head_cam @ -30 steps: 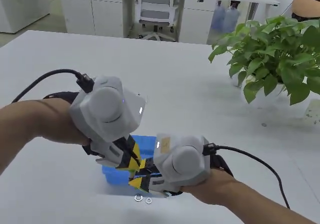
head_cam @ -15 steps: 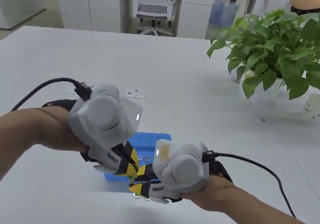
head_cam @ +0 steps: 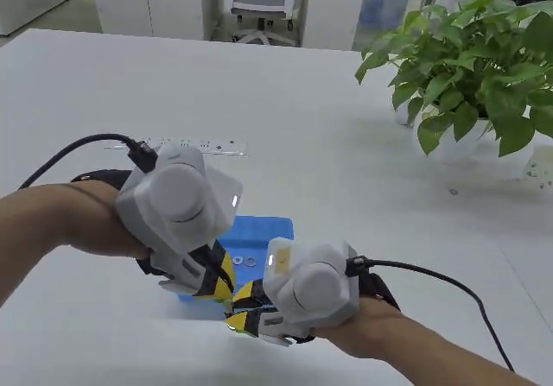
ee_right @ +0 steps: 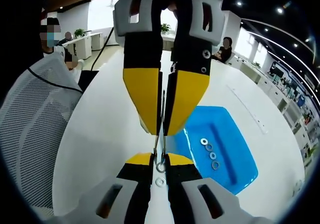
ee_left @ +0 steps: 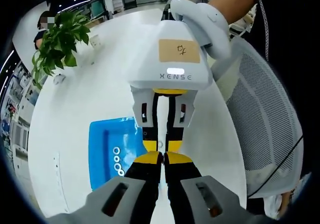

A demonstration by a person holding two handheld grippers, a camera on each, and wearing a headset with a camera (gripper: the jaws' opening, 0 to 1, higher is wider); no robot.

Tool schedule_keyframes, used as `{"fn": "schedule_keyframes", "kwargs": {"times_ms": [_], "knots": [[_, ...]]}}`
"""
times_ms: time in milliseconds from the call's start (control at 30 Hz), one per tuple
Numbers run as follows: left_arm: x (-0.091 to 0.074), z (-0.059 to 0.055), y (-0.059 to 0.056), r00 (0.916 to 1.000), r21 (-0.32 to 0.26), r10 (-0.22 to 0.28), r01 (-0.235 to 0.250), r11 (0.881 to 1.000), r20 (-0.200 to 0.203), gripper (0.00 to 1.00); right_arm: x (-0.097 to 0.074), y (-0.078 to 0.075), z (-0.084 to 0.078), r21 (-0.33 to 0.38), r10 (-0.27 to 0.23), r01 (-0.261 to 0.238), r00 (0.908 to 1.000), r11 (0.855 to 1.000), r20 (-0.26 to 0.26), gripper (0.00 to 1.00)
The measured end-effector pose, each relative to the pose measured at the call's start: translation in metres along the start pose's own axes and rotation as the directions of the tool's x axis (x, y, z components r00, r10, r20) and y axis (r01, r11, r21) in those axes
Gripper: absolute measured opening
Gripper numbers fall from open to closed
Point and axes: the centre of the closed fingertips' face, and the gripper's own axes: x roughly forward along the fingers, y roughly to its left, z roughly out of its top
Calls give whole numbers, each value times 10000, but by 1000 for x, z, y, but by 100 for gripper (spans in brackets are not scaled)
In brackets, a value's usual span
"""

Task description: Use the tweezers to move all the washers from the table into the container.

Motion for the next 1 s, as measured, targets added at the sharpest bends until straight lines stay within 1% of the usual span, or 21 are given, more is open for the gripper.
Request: {"fn": "schedule_keyframes", "kwargs": {"times_ms": [300, 333, 433, 867, 1000], "knots": [[8, -7, -2, 9999, -118, -123, 122, 9999, -42, 6, 8, 3, -7, 75, 106, -105, 9999, 9999, -103, 11], [7, -6, -3, 9999, -159, -137, 138, 9998, 68, 6, 8, 3, -7, 62, 91, -91, 9999, 9999, -92, 11], [6, -6, -1, 9999, -211, -83, 86, 9997, 119, 6, 8, 2, -7, 133, 65, -64, 10000, 9999, -57, 11], [6, -6, 3, 9998, -205, -81, 85, 9998, 163, 6, 7, 0, -7, -6, -9, 8, 9999, 10000, -137, 11], [6, -8, 3, 9999, -173, -82, 83, 9998, 87, 6, 7, -1, -8, 30, -37, 37, 9999, 10000, -166, 11]]}}
